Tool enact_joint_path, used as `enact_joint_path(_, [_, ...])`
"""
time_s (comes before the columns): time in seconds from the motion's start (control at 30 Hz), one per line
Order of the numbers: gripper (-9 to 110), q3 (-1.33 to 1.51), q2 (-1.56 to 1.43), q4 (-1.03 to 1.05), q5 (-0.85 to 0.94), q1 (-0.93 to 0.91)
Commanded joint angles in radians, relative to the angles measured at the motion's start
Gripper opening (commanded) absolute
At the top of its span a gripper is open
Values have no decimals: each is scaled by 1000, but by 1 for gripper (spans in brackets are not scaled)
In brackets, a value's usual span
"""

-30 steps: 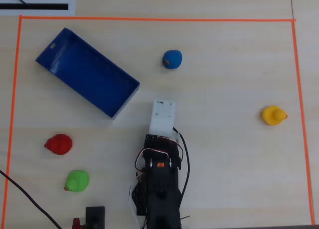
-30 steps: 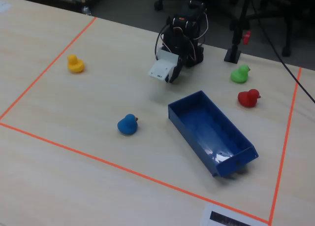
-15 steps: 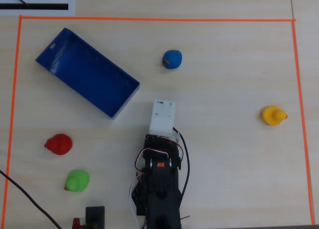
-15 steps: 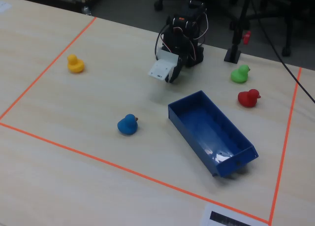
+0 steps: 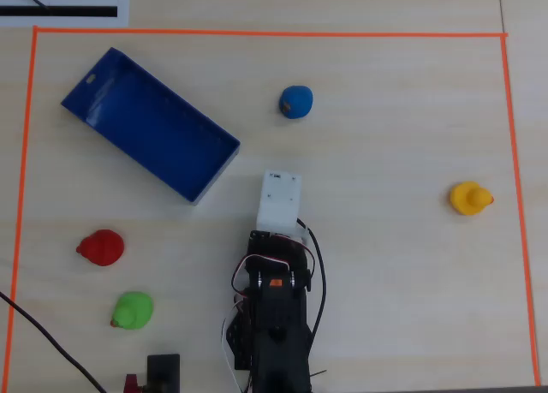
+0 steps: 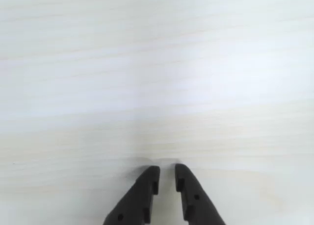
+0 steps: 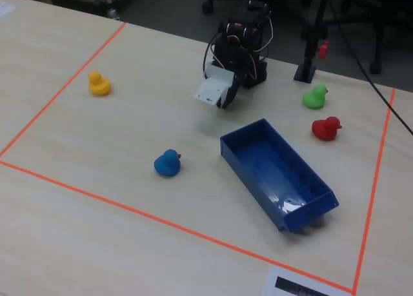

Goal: Grasp red duck and put it into box.

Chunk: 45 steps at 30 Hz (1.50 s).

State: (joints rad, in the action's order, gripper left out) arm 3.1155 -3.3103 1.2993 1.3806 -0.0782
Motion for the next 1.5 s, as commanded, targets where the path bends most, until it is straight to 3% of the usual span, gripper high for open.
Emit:
enact_joint_path(0.0, [0, -5, 0, 15, -8, -3])
enact_joint_path(0.23, [0, -54, 14, 49, 135, -54])
enact_joint_path(0.37, [4, -463, 336, 141, 158, -67])
enact_joint_path(0.53, [7, -1037, 667, 284, -40, 103])
enact_joint_path(0.63, [8, -1210, 767, 305, -245, 272])
enact_joint_path(0.73, [8, -1319, 827, 342, -318, 388])
enact_joint_path(0.9, [4, -1427, 985, 416, -290, 449])
enact_joint_path(1.03, [20, -1430, 1089, 434, -272, 571])
enact_joint_path(1.33, [38, -1408, 1264, 193, -561, 999])
enact_joint_path(1.47, [40, -1419, 1330, 92, -704, 1137])
